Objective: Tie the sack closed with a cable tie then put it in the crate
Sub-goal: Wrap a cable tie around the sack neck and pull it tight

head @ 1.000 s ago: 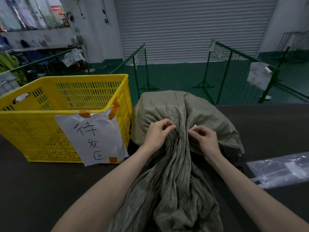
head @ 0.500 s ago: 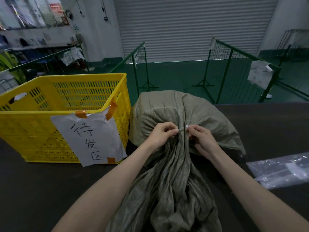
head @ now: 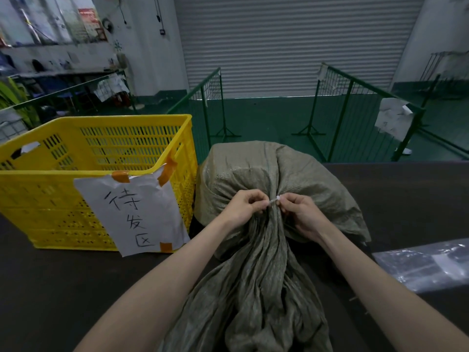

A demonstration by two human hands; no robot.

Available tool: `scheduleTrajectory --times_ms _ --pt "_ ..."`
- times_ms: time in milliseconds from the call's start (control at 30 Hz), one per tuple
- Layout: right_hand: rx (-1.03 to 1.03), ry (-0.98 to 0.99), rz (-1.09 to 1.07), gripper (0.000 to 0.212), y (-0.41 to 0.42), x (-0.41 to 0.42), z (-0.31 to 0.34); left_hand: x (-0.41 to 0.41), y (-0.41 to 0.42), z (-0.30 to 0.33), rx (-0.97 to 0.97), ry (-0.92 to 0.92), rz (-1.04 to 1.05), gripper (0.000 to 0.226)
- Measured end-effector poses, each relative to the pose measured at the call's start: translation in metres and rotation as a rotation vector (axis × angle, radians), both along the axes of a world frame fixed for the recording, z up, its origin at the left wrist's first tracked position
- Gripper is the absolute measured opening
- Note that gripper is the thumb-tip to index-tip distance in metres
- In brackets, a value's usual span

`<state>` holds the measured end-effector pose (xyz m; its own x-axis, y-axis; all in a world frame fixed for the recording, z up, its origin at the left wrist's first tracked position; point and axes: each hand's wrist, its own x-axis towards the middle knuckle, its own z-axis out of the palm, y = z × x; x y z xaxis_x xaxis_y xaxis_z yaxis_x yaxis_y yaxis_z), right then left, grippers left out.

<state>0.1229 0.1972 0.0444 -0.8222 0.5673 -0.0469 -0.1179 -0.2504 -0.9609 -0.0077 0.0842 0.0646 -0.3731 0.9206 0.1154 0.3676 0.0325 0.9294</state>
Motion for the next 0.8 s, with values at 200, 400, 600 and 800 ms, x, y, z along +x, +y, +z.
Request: scheduleTrajectory --times_ms 200,400,600,800 --pt "0.087 -0.045 0.027 0.021 -0.003 0.002 0.0 -0.003 0.001 -0.001 -0.042 0.033 -0.042 0.011" --pt "0.2 -0.082 -0.066 0.018 -0.004 0.001 -0.003 -0.003 0.0 -0.003 -0.03 -0.018 -0.016 0.004" --pt "0.256 -0.083 -0.129 0.022 -0.007 -0.002 -0.003 0.005 0.0 -0.004 0.081 -0.123 0.045 0.017" --pt "0.242 -0.131 -0.115 0.008 -0.01 0.003 0.009 0.007 0.001 -0.008 0.123 -0.097 0.121 0.017"
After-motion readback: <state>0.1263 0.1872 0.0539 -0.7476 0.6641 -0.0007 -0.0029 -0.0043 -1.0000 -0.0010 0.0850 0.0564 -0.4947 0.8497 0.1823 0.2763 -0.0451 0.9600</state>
